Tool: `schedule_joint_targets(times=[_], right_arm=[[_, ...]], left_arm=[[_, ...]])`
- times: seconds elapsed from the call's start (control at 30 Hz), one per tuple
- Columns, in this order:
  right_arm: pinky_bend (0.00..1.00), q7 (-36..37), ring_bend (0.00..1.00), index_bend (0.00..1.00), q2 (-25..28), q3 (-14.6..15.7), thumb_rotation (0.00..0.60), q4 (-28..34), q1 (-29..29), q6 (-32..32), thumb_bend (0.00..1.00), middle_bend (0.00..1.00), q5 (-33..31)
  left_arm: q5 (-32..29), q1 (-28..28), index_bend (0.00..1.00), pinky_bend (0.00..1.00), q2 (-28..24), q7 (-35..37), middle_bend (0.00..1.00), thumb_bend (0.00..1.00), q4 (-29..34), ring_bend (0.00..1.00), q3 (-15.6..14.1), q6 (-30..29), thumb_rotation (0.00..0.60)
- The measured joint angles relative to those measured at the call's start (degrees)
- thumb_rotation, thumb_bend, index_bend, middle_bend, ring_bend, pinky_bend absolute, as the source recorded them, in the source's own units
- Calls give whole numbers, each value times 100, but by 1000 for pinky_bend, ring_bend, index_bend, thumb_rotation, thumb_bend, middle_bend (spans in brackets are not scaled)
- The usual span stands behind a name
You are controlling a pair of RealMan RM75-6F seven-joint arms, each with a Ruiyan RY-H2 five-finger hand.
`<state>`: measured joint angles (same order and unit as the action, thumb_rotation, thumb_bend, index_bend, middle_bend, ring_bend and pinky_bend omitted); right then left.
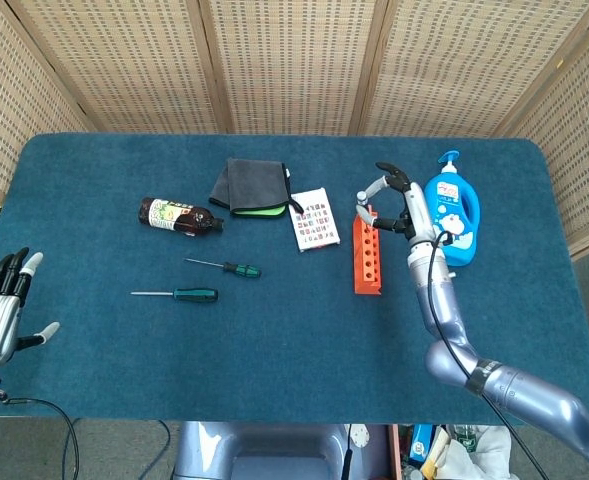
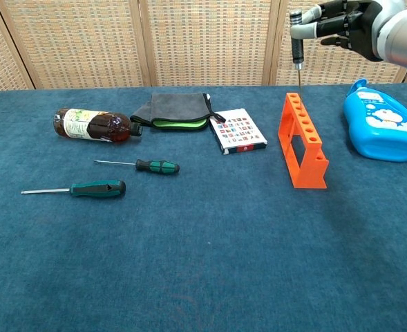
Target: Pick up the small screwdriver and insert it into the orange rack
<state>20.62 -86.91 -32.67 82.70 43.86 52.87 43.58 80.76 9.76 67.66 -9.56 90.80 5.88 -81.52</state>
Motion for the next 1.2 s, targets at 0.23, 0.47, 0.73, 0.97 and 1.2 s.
schedule_joint_targets(times=[0.23, 0.47, 0.73, 0.97, 1.2], right_arm=[[34, -17, 0, 614, -5, -9, 600, 50, -15, 51, 296, 130, 31], [34, -93, 0, 614, -51, 22, 600, 126, -5, 52, 297, 131, 2], [34, -142, 0, 614, -83, 6, 600, 118, 24, 53, 296, 130, -19], [33, -89, 0, 614, -59, -12, 600, 44, -12, -7, 297, 131, -54], [32, -115, 0, 614, 49, -89, 600, 226, -26, 45, 297, 131, -16]], left_arm=[[4, 8, 0, 0, 7, 3, 0, 0, -6, 0, -13, 5, 600], [37, 7, 0, 0, 3, 35, 0, 0, -4, 0, -21, -31, 600], [34, 0, 0, 0, -12, 79, 0, 0, -12, 0, -25, -50, 600], [26, 14, 0, 0, -3, 64, 0, 0, -21, 0, -28, -35, 600], [26, 25, 0, 0, 13, 11, 0, 0, -3, 0, -38, -28, 600]])
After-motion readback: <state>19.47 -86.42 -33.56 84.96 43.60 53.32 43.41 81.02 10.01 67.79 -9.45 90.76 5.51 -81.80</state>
